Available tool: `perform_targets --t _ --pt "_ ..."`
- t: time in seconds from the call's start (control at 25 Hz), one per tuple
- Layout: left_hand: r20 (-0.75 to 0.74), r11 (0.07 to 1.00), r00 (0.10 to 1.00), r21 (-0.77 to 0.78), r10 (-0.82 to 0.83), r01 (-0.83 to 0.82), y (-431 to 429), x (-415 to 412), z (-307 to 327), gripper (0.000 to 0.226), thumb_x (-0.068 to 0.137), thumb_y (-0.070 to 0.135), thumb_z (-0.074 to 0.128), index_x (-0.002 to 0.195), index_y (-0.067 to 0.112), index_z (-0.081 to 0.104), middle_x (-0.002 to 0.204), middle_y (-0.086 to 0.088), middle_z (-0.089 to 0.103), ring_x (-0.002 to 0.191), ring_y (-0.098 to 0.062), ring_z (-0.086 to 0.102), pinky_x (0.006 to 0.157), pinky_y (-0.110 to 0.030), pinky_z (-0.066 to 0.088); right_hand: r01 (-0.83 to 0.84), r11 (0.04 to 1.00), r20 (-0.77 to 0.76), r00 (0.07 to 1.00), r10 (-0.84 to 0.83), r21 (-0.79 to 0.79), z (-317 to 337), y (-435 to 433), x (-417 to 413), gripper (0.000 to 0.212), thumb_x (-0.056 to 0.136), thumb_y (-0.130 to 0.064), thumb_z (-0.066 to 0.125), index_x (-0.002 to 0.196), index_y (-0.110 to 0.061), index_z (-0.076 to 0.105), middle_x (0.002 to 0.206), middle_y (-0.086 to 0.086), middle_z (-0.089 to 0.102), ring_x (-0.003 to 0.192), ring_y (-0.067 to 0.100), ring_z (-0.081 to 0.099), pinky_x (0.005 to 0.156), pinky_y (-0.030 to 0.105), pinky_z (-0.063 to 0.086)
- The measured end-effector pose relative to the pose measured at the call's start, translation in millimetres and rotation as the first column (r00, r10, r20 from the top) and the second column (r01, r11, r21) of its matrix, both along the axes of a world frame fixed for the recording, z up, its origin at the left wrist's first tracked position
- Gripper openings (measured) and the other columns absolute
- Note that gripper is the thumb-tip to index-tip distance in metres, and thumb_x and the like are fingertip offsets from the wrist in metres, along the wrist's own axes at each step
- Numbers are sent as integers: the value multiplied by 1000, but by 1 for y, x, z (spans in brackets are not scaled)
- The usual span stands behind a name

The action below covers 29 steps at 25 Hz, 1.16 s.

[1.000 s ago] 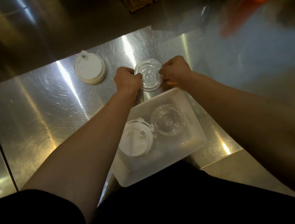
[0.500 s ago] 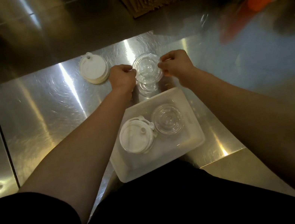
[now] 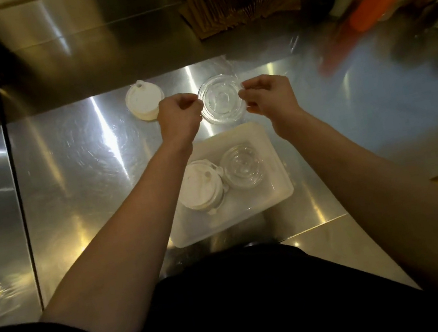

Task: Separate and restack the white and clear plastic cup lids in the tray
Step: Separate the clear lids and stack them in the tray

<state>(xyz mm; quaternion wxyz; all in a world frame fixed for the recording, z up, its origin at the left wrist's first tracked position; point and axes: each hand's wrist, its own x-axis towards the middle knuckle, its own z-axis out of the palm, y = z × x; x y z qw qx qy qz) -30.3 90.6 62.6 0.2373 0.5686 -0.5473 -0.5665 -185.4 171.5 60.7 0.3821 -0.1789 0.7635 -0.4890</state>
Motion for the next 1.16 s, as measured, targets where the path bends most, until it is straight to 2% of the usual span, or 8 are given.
perform_targets --t 0.16,0.32,0.48,0.6,0.8,0.88,1.0,1.16 --pt "28 996 999 -78 -30 32 23 13 5 17 84 10 64 99 10 71 91 -5 71 88 -19 69 88 -40 58 -8 1000 -10 1000 7 -28 5 27 13 18 83 -6 70 102 -5 72 79 2 68 74 14 64 78 31 59" --pt "97 981 993 -174 -68 84 43 21 6 23 84 13 66 106 12 70 95 -3 71 86 -15 68 83 -35 59 26 999 -29 999 -27 -23 0 56 27 23 83 -8 71 106 -6 71 85 5 71 76 15 67 76 28 60" --pt "204 938 966 -274 -157 211 58 24 2 29 86 13 64 115 16 66 110 -5 68 83 -10 64 74 -22 55 45 998 -152 988 -38 44 -9 84 42 21 80 -19 71 101 -16 70 91 6 73 81 18 73 80 38 62" --pt "292 899 927 -297 -236 322 60 23 -8 27 85 14 64 111 17 69 103 -8 70 87 -16 68 83 -35 57 50 993 -221 975 -25 105 -9 99 56 24 79 -22 69 102 -17 69 88 5 74 79 19 73 80 39 62" --pt "395 834 859 -306 -327 459 59 18 -15 26 83 13 64 108 13 71 101 -8 72 90 -20 68 88 -34 54 -13 988 -331 942 64 154 -2 120 81 33 85 -19 64 117 -17 57 77 3 72 73 11 68 63 15 48" --pt "427 798 830 -322 -359 510 58 15 -16 26 82 11 64 107 12 72 103 -8 73 90 -18 68 87 -30 54 -33 988 -339 937 83 151 -2 124 88 26 87 -15 61 112 -20 56 71 3 71 66 13 68 59 20 52" --pt "461 759 792 -318 -400 568 57 10 -19 27 82 9 64 107 14 73 105 -6 74 91 -17 68 91 -26 49 -44 986 -328 940 95 161 -6 127 92 16 88 -12 59 102 -19 62 70 2 71 65 16 70 70 29 58" --pt "515 698 726 -300 -455 650 60 4 -21 31 84 5 60 113 9 70 111 -10 72 102 -23 66 97 -32 49 -48 976 -311 944 114 213 -10 132 91 25 86 -12 59 109 -17 68 83 8 75 71 13 69 73 24 55"
